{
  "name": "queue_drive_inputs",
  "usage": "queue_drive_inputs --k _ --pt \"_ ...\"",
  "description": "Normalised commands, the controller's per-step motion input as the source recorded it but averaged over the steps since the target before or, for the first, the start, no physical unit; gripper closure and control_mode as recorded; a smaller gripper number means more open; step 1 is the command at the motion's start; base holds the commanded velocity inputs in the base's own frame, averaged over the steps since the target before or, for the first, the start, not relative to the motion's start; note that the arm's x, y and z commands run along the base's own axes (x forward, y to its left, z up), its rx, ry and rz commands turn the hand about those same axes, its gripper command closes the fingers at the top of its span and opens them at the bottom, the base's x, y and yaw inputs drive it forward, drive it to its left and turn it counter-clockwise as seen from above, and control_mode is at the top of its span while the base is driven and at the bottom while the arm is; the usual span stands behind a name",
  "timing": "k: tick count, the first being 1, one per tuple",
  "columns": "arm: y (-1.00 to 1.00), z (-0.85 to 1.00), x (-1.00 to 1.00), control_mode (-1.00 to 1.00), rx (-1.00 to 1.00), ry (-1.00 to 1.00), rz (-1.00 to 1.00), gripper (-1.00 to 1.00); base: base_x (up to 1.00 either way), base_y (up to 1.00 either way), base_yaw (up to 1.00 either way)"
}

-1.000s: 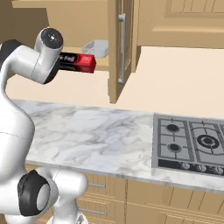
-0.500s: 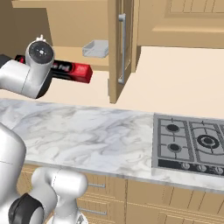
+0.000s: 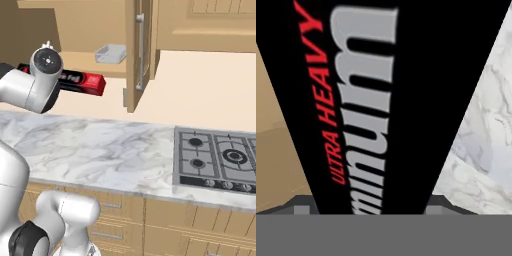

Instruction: Retrieve the tupperware and aluminum foil from the cabinet and place them on the dining counter near the plate with steak and bell pepper to prepare for storing leftovers.

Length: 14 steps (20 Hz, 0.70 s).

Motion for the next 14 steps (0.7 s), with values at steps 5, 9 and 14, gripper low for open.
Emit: queue_drive_inputs --k 5,9,14 --pt "0.00 0.00 0.00 1.00 0.00 0.00 0.00 1.00 -0.98 0.00 -0.06" --pt "0.00 0.00 0.00 1.00 0.00 0.00 0.00 1.00 -0.99 0.05 -0.09" --pt "0.00 0.00 0.00 1.00 0.00 0.00 0.00 1.00 -0.83 -0.11 -0.38"
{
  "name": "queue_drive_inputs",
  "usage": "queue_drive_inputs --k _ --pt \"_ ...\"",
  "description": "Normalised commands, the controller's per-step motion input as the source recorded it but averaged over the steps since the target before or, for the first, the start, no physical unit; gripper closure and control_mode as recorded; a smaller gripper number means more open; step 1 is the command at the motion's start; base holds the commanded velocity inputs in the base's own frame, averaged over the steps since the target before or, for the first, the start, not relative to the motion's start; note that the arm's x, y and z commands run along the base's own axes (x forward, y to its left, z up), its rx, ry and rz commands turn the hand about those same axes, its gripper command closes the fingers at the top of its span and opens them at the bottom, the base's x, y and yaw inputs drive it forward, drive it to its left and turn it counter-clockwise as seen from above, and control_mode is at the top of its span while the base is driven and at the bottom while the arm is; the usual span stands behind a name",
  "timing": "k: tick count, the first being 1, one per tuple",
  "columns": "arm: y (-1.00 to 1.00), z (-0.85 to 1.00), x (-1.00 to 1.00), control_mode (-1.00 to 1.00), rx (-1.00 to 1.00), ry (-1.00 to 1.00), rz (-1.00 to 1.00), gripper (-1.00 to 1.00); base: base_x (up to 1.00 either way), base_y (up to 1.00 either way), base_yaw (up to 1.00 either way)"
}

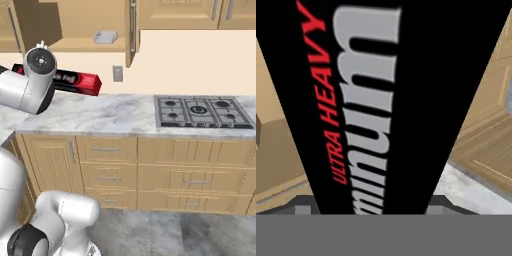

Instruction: Retrieve the tupperware and aluminum foil from the cabinet and place them on the dining counter near the plate with steak and bell pepper to prepare for storing leftovers.

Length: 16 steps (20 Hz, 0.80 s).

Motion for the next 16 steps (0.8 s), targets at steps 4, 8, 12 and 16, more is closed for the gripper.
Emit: queue_drive_inputs --k 4,8,12,16 --pt "0.00 0.00 0.00 1.00 0.00 0.00 0.00 1.00 -0.13 -0.52 -0.64" --pt "0.00 0.00 0.00 1.00 0.00 0.00 0.00 1.00 0.00 -0.32 -0.77" --pt "0.00 0.00 0.00 1.00 0.00 0.00 0.00 1.00 0.01 -0.18 -0.79" --pt "0.00 0.00 0.00 1.00 0.00 0.00 0.00 1.00 0.07 -0.23 -0.76"
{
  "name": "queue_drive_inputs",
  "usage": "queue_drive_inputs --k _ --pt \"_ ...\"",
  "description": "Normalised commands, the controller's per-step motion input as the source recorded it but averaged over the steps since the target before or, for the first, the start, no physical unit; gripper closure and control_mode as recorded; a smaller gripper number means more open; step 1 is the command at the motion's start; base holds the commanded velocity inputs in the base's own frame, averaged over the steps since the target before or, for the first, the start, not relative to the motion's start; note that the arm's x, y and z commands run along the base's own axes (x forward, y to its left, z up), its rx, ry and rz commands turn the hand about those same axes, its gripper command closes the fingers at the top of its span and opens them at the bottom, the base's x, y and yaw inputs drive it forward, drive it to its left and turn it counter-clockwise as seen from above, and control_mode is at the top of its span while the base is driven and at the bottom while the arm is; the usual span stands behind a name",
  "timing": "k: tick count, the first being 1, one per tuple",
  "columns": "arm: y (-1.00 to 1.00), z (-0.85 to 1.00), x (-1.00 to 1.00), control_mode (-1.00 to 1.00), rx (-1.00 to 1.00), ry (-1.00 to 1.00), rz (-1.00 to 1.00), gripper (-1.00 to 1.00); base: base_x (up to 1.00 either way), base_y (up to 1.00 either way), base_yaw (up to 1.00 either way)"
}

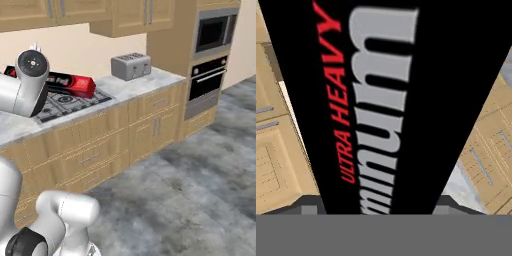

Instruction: Retrieve the tupperware and aluminum foil from the cabinet and place them on the dining counter near the plate with steak and bell pepper to prepare for storing leftovers.

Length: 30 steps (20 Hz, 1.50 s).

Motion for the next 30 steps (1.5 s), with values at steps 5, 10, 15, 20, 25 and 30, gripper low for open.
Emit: queue_drive_inputs --k 5,10,15,20,25,30 --pt "0.00 0.00 0.00 1.00 0.00 0.00 0.00 1.00 0.15 -0.25 -0.72" --pt "0.00 0.00 0.00 1.00 0.00 0.00 0.00 1.00 0.15 -0.23 -0.73" --pt "0.00 0.00 0.00 1.00 0.00 0.00 0.00 1.00 0.40 -0.21 -0.65" --pt "0.00 0.00 0.00 1.00 0.00 0.00 0.00 1.00 0.86 -0.34 -0.44" --pt "0.00 0.00 0.00 1.00 0.00 0.00 0.00 1.00 0.95 -0.64 -0.18" --pt "0.00 0.00 0.00 1.00 0.00 0.00 0.00 1.00 0.79 -0.76 -0.18"
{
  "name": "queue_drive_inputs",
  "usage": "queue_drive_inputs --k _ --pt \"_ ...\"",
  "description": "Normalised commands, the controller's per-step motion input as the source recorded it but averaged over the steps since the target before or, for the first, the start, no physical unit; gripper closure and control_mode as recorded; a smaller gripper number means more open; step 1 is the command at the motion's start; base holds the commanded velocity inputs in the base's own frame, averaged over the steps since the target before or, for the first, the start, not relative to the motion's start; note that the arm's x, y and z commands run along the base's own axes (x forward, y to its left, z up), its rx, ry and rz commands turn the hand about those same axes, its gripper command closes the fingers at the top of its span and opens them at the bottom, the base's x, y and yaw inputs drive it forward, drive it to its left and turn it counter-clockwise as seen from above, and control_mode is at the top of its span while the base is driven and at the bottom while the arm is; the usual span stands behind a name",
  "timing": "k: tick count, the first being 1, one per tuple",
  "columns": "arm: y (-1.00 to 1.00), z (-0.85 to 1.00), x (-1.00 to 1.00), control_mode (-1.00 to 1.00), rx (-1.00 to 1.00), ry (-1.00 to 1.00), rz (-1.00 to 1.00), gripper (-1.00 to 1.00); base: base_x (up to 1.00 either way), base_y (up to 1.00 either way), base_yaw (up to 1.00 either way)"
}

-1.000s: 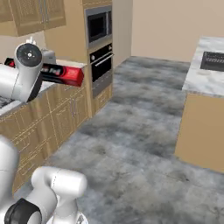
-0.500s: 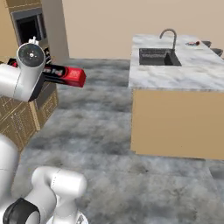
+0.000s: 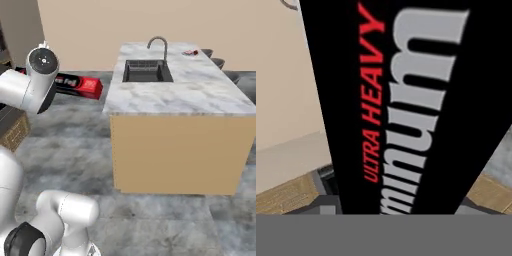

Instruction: Retrieve the tupperware and aluminum foil from the cabinet and place them on the dining counter near the plate with steak and bell pepper to prepare for storing leftovers.

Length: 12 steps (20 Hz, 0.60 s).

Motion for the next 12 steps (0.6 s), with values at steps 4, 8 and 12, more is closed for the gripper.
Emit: queue_drive_inputs --k 4,8,12 --pt "0.00 0.00 0.00 1.00 0.00 0.00 0.00 1.00 0.67 -0.43 -0.44" --pt "0.00 0.00 0.00 1.00 0.00 0.00 0.00 1.00 0.60 -0.44 -0.52" --pt "0.00 0.00 0.00 1.00 0.00 0.00 0.00 1.00 0.47 -0.43 -0.58"
